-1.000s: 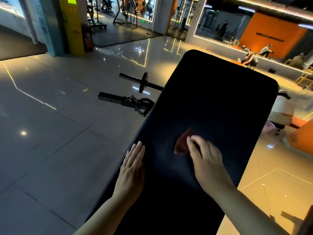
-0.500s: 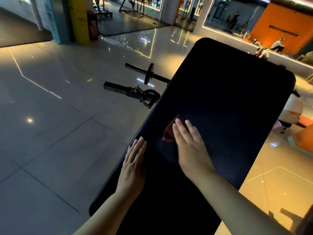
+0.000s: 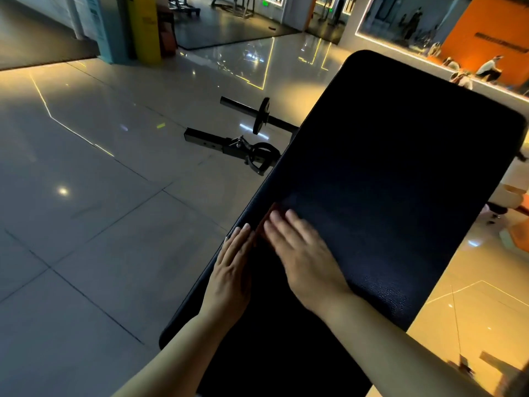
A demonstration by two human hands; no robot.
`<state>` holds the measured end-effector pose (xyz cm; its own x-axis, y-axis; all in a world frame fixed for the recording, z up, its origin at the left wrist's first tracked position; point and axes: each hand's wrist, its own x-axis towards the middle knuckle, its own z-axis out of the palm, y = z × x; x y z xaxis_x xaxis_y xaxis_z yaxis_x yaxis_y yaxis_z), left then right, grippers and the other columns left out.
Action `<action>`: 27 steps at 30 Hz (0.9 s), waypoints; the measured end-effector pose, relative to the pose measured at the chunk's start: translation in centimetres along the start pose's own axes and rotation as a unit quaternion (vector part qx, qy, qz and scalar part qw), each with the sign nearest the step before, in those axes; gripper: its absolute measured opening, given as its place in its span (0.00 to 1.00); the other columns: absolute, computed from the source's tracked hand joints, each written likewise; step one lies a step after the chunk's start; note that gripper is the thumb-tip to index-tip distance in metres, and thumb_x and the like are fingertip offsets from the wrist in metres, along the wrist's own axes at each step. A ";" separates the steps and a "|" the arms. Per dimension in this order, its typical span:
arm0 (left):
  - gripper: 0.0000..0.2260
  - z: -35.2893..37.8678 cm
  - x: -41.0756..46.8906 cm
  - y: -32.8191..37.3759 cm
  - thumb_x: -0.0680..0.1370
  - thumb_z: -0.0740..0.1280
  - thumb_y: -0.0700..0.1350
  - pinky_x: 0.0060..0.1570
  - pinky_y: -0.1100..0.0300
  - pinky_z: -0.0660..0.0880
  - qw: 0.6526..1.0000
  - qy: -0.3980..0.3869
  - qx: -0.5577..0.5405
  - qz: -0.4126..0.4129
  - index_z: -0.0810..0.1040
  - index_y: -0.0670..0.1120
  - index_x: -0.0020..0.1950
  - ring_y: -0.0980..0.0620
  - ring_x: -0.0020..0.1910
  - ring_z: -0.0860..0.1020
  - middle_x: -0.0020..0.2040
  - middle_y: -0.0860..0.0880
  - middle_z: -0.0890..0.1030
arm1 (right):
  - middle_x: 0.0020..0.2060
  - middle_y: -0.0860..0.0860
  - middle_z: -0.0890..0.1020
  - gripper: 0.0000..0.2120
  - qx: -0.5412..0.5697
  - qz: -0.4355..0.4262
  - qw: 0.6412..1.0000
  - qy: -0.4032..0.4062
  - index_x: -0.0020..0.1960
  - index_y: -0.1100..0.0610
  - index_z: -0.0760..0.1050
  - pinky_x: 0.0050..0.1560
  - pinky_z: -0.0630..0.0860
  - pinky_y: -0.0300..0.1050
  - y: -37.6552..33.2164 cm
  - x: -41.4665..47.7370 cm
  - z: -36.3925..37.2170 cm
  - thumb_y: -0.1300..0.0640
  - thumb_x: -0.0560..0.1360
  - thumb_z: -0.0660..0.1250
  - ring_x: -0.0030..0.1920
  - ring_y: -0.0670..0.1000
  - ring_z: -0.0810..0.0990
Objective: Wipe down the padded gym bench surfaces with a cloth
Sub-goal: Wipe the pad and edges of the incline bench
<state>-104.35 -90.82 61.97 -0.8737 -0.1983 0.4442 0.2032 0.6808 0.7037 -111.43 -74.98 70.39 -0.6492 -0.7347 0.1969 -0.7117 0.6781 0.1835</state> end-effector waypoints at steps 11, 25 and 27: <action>0.29 0.3 0.1 0.1 0.77 0.63 0.34 0.78 0.55 0.51 1.000 0.016 0.001 -0.015 0.63 0.45 0.78 0.51 0.80 0.55 0.80 0.51 0.59 | 0.80 0.51 0.58 0.32 -0.014 0.043 0.998 0.044 0.80 0.55 0.59 0.80 0.47 0.52 1.9 2.8 -1.0 0.64 0.77 0.59 0.80 0.56 0.53; 0.25 0.1 0.3 -0.3 0.80 0.55 0.41 0.78 0.55 0.50 0.999 -0.005 0.036 0.010 0.61 0.41 0.78 0.49 0.80 0.54 0.80 0.46 0.57 | 0.79 0.49 0.62 0.31 0.007 -0.053 0.998 -0.017 0.78 0.55 0.63 0.79 0.52 0.48 -0.1 1.4 0.3 0.62 0.75 0.52 0.78 0.56 0.60; 0.26 0.0 0.4 -0.3 0.81 0.55 0.43 0.78 0.54 0.49 0.999 -0.011 0.031 0.007 0.59 0.43 0.79 0.51 0.80 0.53 0.81 0.47 0.56 | 0.78 0.48 0.64 0.31 -0.006 -0.080 0.997 -0.010 0.78 0.54 0.64 0.77 0.57 0.48 2.7 0.2 -0.9 0.62 0.75 0.53 0.77 0.54 0.63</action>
<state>-104.75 -91.13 61.92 -0.8810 -0.1738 0.4401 0.1874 0.7259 0.6618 -113.21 -73.28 71.77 -0.5328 -0.8337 0.1449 -0.8033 0.5522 0.2234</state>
